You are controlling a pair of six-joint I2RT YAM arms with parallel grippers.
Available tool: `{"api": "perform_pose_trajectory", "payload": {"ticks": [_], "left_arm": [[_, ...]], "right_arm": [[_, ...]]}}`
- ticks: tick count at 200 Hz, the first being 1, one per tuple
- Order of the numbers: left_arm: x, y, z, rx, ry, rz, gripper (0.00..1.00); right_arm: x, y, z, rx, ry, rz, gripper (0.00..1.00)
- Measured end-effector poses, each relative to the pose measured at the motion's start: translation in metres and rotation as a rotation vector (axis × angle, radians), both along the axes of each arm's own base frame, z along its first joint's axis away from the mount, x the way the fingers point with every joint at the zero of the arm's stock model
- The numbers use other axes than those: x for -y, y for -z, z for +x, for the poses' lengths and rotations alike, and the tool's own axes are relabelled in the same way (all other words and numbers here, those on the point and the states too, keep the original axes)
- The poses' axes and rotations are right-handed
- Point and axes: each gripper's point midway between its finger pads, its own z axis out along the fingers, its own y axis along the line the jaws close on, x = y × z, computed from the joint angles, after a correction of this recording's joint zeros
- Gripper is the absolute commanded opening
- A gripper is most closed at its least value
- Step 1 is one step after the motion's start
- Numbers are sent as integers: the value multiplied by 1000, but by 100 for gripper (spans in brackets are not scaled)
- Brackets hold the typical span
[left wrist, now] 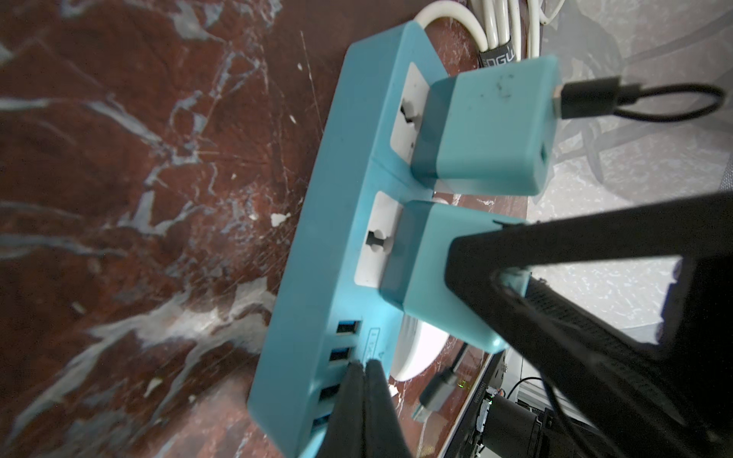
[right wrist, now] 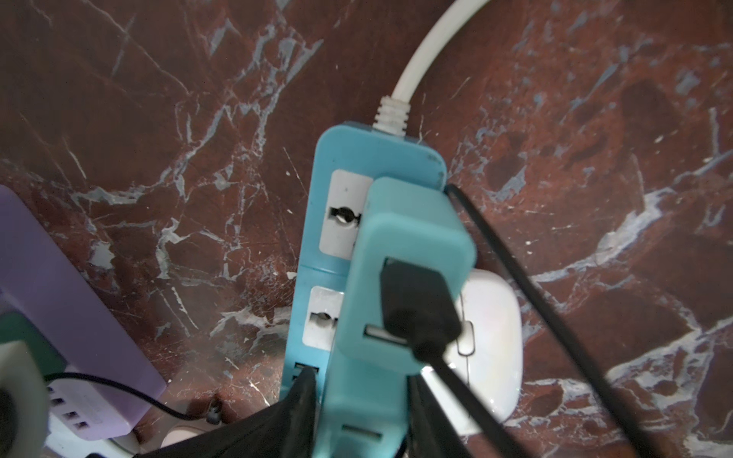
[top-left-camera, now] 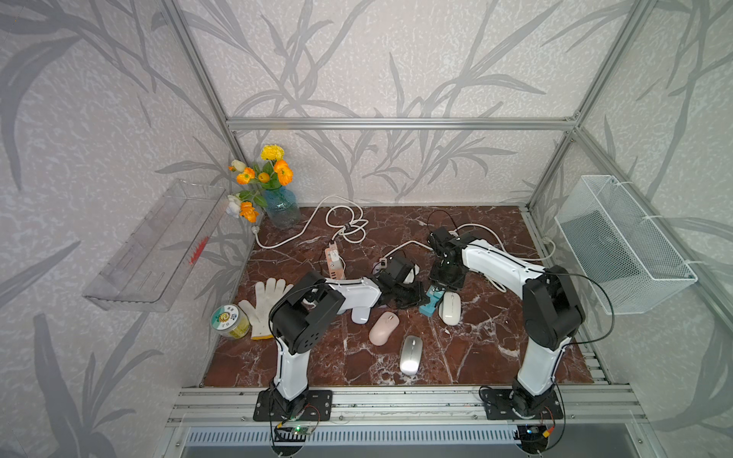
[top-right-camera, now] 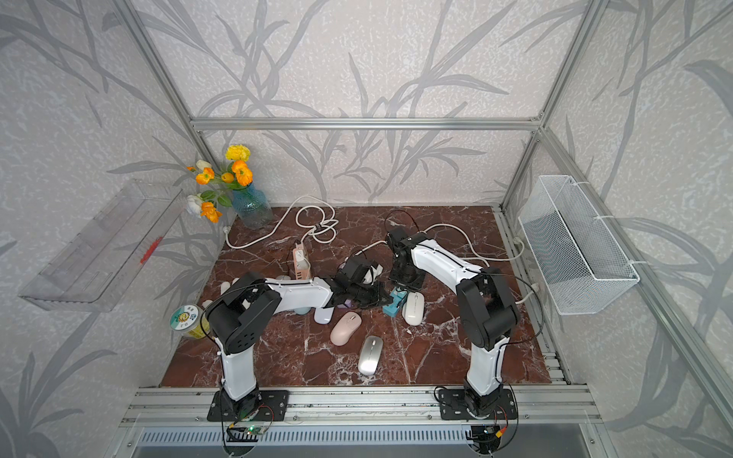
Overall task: Unplug the wireless mouse
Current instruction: Remove the plug from the socket.
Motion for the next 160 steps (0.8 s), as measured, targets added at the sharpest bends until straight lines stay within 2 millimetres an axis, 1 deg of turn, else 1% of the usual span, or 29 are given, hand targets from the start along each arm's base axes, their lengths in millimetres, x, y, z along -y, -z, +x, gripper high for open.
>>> {"api": "perform_pose_trajectory", "payload": {"ticks": [23,65,139,160], "left_arm": [[3,0,3,-1,2,-3,0],[11,0,12,6,1,-11,0],[10,5,15,-38,-11,-3,0],[11,6,20,-36,-16,-3,0]], "right_arm": [[-1,0,1,0,3,0,26],[-1,0,2,0,3,2,18],[0,-2,1,0,-7,-2,15],[1,-3,0,-1,-14,-7,14]]}}
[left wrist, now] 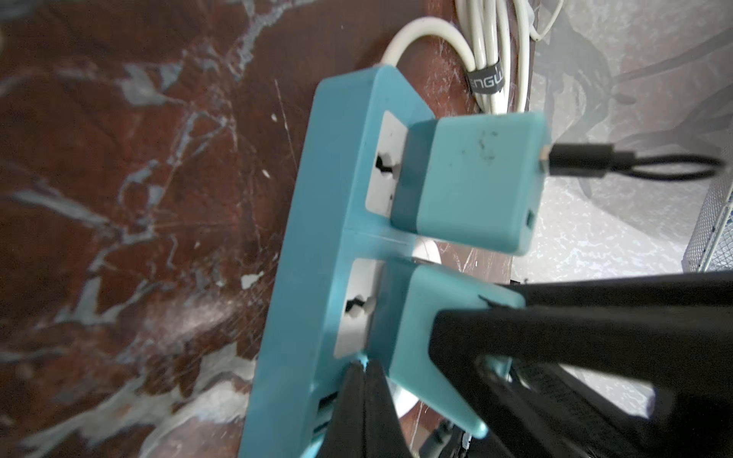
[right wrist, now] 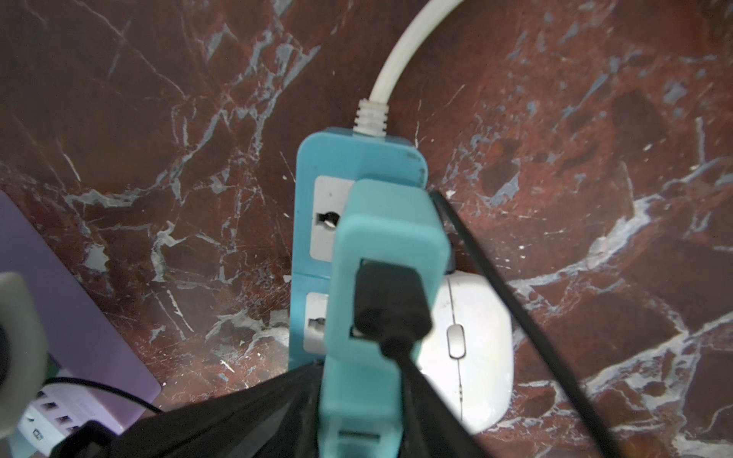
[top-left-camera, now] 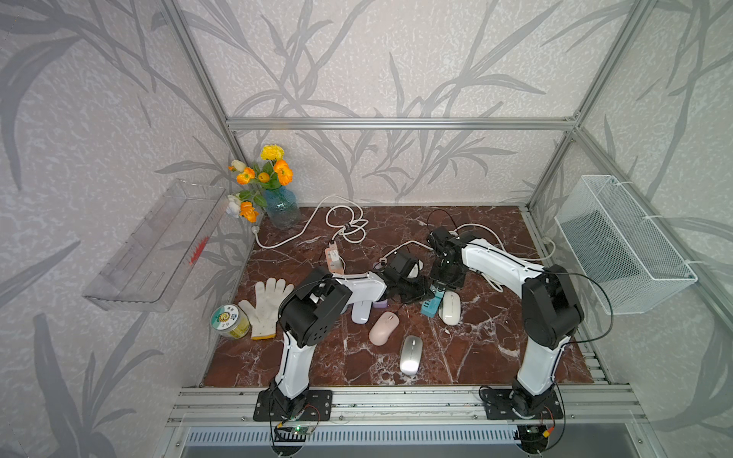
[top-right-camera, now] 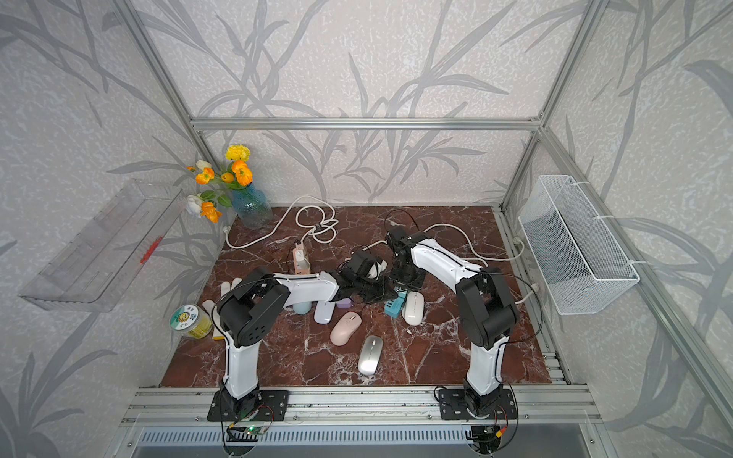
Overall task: Unplug the wireless mouse
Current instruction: Remove the plug from the socket.
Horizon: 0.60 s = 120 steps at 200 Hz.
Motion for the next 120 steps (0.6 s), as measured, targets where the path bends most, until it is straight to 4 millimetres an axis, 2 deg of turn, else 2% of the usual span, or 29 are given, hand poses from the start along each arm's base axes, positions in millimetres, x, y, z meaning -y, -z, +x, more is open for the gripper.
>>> {"api": "perform_pose_trajectory", "payload": {"ticks": [24,63,101,120], "left_arm": [[2,1,4,3,-4,1,0],[5,1,9,9,-7,1,0],[5,0,10,16,-10,4,0],[1,-2,11,38,-18,16,0]], "right_arm": [[1,-4,-2,0,-5,1,13],[-2,-33,-4,35,-30,38,11],[0,-43,-8,43,-52,43,11],[5,-56,-8,79,-79,57,8]]}}
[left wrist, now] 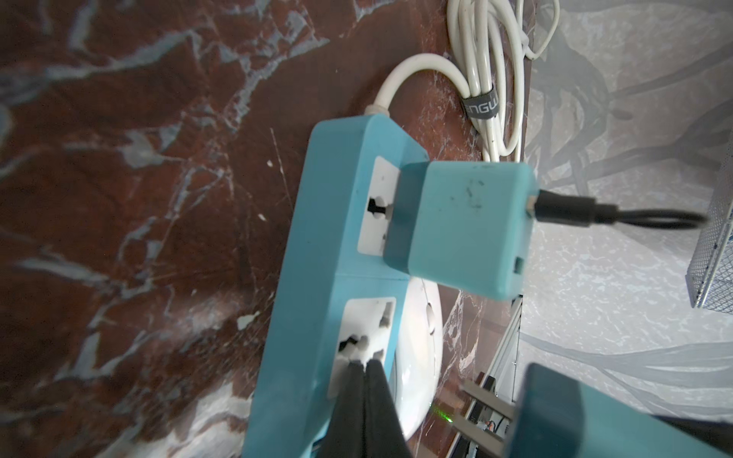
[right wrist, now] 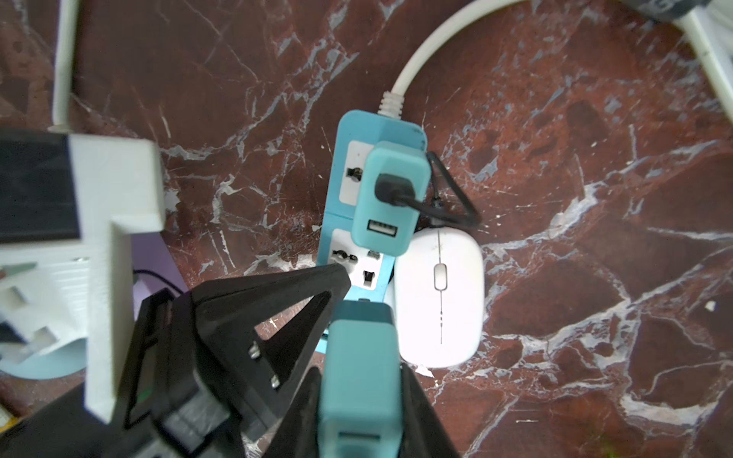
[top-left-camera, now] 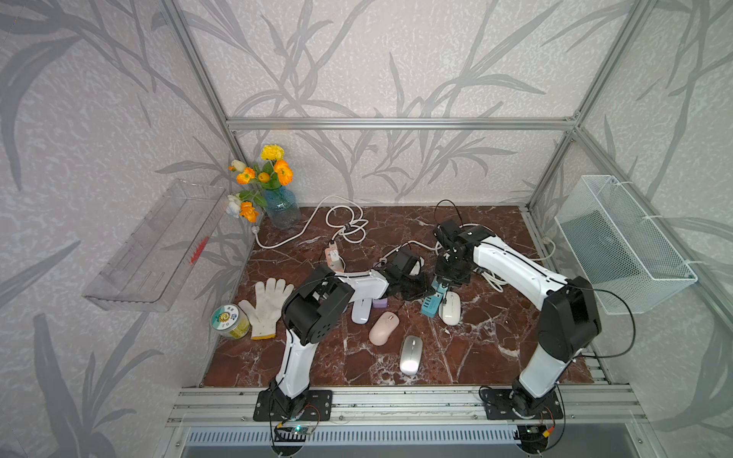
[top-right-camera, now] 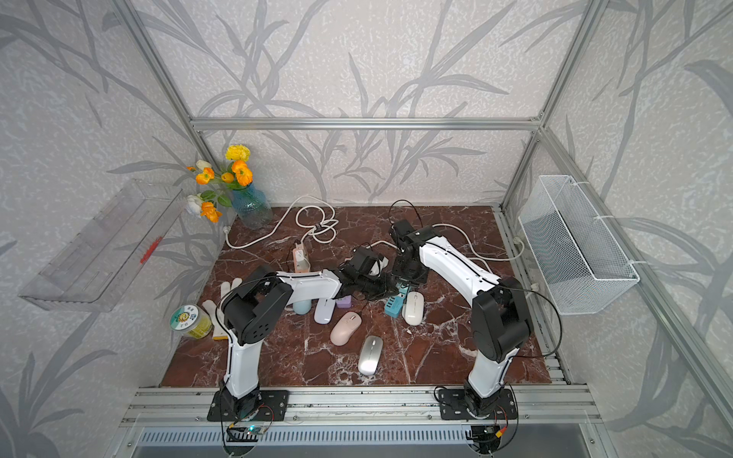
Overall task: Unplug the wireless mouse
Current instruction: Remove the plug from the socket, then remove the power cord from the plug.
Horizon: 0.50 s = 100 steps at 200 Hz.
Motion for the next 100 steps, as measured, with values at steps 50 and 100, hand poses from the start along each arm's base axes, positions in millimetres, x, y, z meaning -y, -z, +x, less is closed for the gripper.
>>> {"api": "perform_pose_trajectory", "payload": {"ticks": [50,100], "left_arm": [[-51,-39,1,169,-23,195,81],[-84,-175,15,680,-5,196,100]], "right_arm": [[33,-59,3,228,-75,166,2],[21,-114,14,425,-238,422,5]]}}
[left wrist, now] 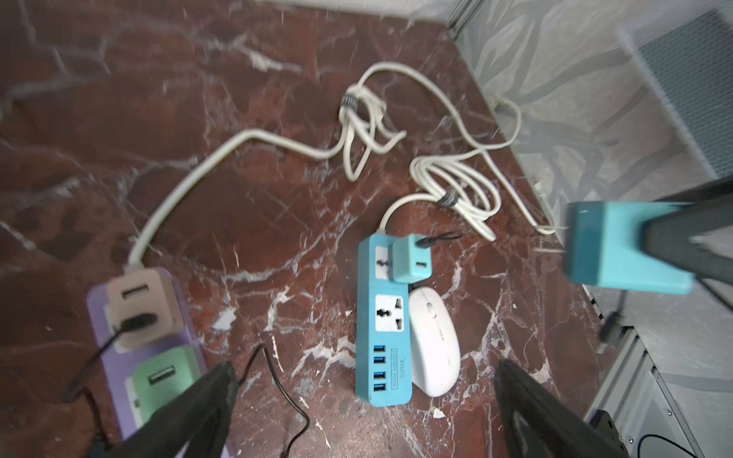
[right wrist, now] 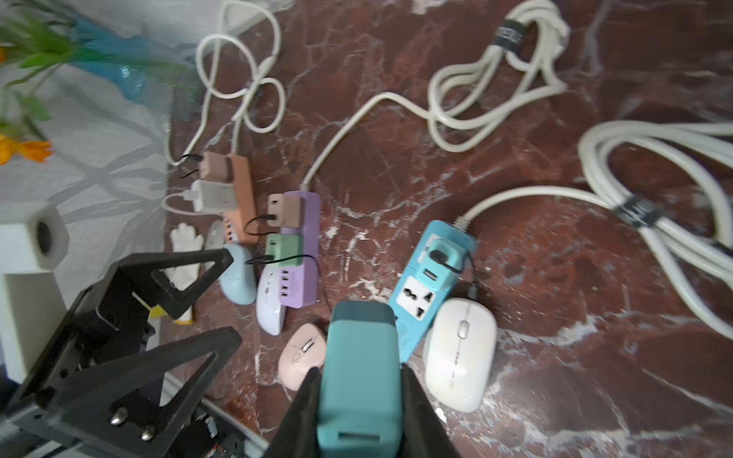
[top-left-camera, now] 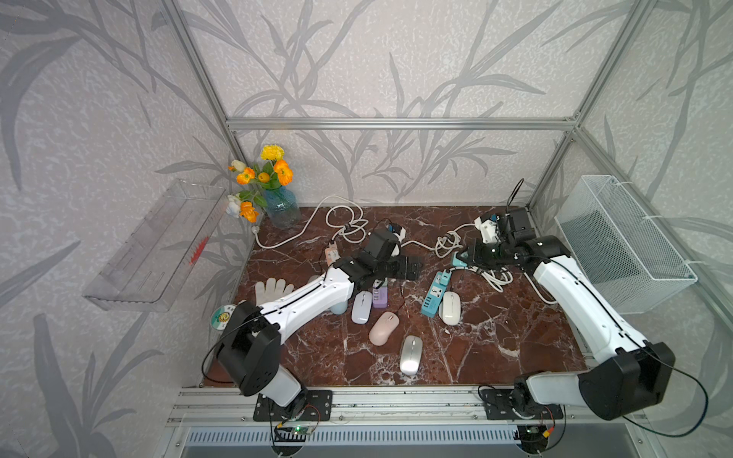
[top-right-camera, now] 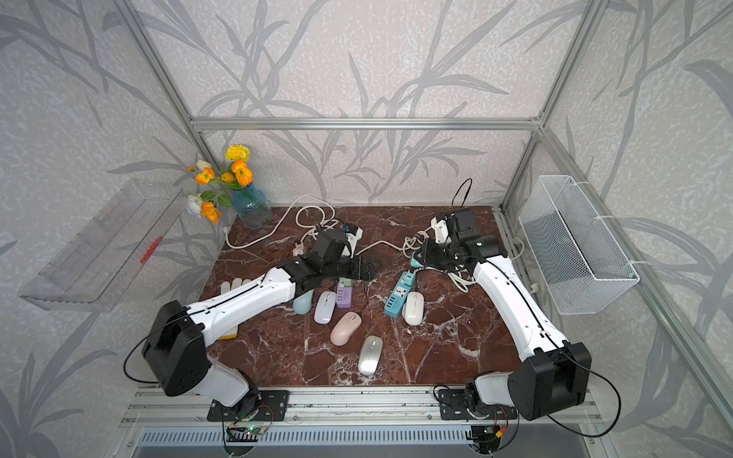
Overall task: Unplug the wireless mouse
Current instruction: Remove the power cord from the plug.
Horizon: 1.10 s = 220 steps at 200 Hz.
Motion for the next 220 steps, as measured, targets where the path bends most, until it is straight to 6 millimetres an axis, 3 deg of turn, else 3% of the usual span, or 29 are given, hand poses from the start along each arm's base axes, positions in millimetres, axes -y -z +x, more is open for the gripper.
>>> {"api": "perform_pose_trajectory", "payload": {"ticks": [17,78,105,167,220], "left_arm": [[-6,-24,-7,191,75,16,100],[2,-31,-29,564,396,234,100],[4,-34,-31,660,461,299,97],[16,-43,-44,729,578,286,65],[24,-40,-59,744,662,267,56]], "right_arm": [[-17,-14,-4,41,-102,78,5],[-53,-52,-19,112,-331,207,5],[-72,-49,-30,91,-406,219,5],[-96,-35,-41,36,-484,228,4],[-107,-25,-46,-3,-515,227,5]]}}
